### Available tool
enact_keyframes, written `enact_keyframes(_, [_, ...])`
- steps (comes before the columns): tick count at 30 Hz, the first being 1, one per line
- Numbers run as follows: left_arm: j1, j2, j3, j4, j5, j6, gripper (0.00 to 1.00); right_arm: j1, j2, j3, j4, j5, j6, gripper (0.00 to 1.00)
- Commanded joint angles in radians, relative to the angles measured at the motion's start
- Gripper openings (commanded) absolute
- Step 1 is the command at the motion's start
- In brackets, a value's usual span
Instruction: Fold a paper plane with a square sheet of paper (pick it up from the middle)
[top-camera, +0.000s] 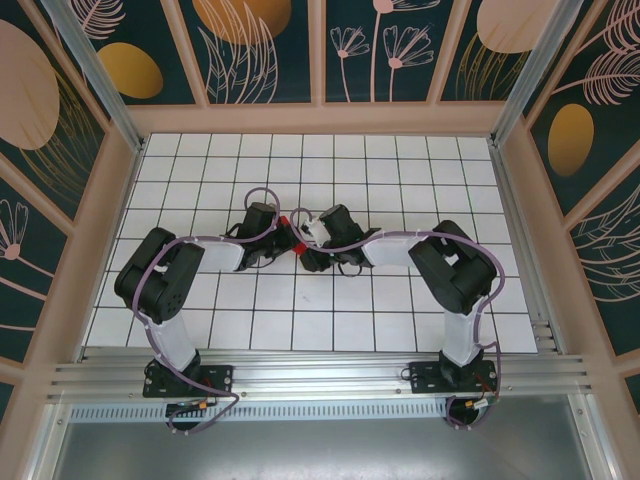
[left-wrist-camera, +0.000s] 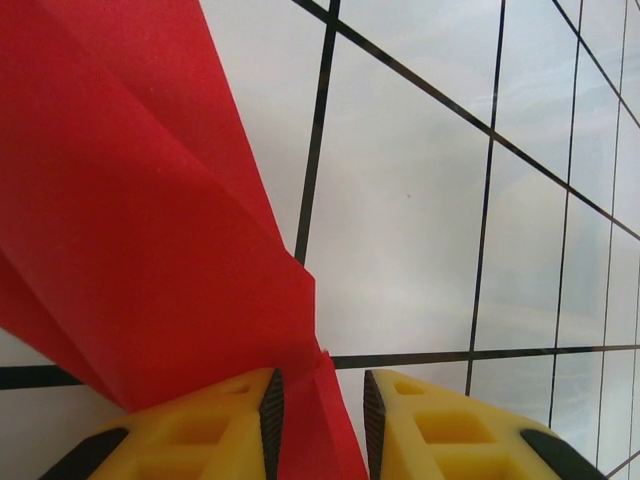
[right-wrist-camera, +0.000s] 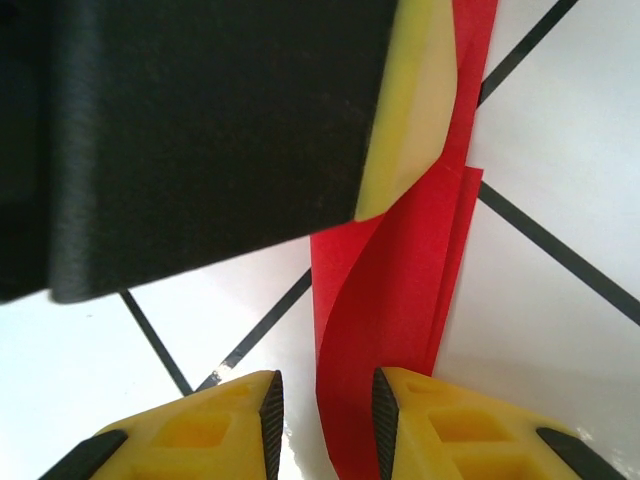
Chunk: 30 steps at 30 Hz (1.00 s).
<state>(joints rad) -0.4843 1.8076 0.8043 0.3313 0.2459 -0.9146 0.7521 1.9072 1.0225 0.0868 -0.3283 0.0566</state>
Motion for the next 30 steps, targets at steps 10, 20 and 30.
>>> enact_keyframes(10, [0.004,0.008,0.030,-0.029,-0.014,-0.004,0.30,0.008,0.041,0.025,0.015,0.022,-0.010,0.15])
enact_keyframes(20, [0.007,-0.005,0.033,-0.028,-0.019,0.012,0.31,-0.069,0.015,-0.018,0.097,-0.205,0.099,0.00])
enact_keyframes(30, [0.007,-0.070,-0.026,0.121,0.056,0.039,0.37,-0.120,0.036,-0.025,0.162,-0.398,0.265,0.00])
